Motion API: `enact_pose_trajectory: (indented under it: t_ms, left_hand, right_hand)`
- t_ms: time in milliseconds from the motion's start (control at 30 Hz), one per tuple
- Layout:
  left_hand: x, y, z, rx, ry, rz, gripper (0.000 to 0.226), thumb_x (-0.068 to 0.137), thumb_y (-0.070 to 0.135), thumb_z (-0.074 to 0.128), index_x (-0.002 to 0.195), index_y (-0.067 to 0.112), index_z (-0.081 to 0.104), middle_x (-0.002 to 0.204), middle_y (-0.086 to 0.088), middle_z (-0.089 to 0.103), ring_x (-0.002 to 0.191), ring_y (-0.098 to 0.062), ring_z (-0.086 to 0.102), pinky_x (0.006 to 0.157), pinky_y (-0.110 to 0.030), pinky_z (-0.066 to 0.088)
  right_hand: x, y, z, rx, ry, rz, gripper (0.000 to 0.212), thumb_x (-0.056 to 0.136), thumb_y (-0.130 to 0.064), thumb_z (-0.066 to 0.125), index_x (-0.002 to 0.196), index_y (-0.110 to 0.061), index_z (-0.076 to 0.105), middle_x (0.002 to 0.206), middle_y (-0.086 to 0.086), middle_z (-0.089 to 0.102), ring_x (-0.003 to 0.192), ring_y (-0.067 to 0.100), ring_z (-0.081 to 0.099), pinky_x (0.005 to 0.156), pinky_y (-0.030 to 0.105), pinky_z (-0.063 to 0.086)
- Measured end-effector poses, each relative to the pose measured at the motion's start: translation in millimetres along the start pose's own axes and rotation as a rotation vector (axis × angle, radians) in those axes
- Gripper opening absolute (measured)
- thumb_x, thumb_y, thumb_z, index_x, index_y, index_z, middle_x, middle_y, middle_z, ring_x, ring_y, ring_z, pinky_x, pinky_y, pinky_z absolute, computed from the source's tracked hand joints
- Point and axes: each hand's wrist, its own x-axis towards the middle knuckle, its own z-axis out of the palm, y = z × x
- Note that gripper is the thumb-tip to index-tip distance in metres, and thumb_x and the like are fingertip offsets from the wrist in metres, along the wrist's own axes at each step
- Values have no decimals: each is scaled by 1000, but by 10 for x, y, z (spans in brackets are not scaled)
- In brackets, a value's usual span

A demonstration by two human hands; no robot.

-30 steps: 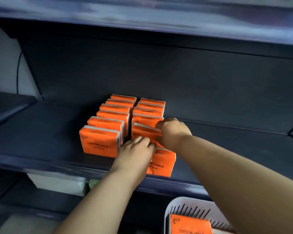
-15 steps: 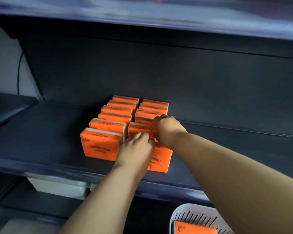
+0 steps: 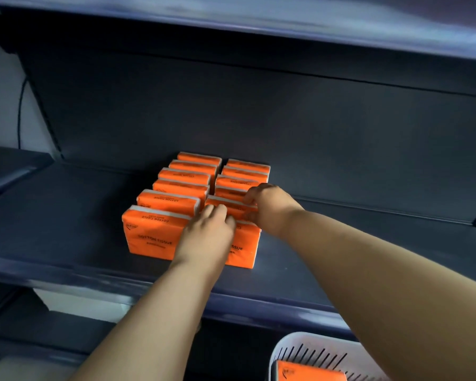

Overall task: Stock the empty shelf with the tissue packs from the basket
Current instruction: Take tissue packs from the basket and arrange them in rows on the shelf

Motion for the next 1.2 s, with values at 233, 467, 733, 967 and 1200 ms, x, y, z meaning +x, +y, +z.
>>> enact_pose_trajectory:
  t_ms: [233,467,733,967,1200]
  left_hand:
    - [23,-38,36,-39,-1,13,41,88,0,44,126,17,42,123,-4,38,121,-25,36,89,-34,42]
    - [-8,-55,53,-44,25,64,46,89,3,42,133,18,39,129,-3,38,124,-24,35,95,-33,37]
    - [-37,-57,33,-53,52,66,35,94,20,50,128,19,41,127,1,41,123,-21,38,93,-32,40]
    - [-65,-48,-17,-41,53,63,28,95,25,49,122,17,46,125,1,42,122,-21,38,91,-34,42]
    - [-88,75,-110,24,54,45,29,92,16,52,120,17,46,122,-2,44,122,-23,40,94,-34,40]
  right_hand:
    - [31,16,26,53,-20,-59,33,90,-17,56,123,-18,58,127,8,50,113,25,52,95,28,42]
    - [1,44,31,69,-30,-97,36,90,-8,51,125,-17,57,131,7,48,116,24,50,95,24,38]
    - [-30,24,33,52,10,-143,36,92,-15,51,128,-16,55,133,8,47,122,23,46,103,26,36]
    - [-63,-4,15,25,27,-140,37,92,-15,49,129,-17,53,134,8,45,123,24,46,103,31,38]
    - [-278,-2,-39,-28,40,-139,41,92,-22,49,133,-18,49,135,7,44,125,26,43,103,37,39]
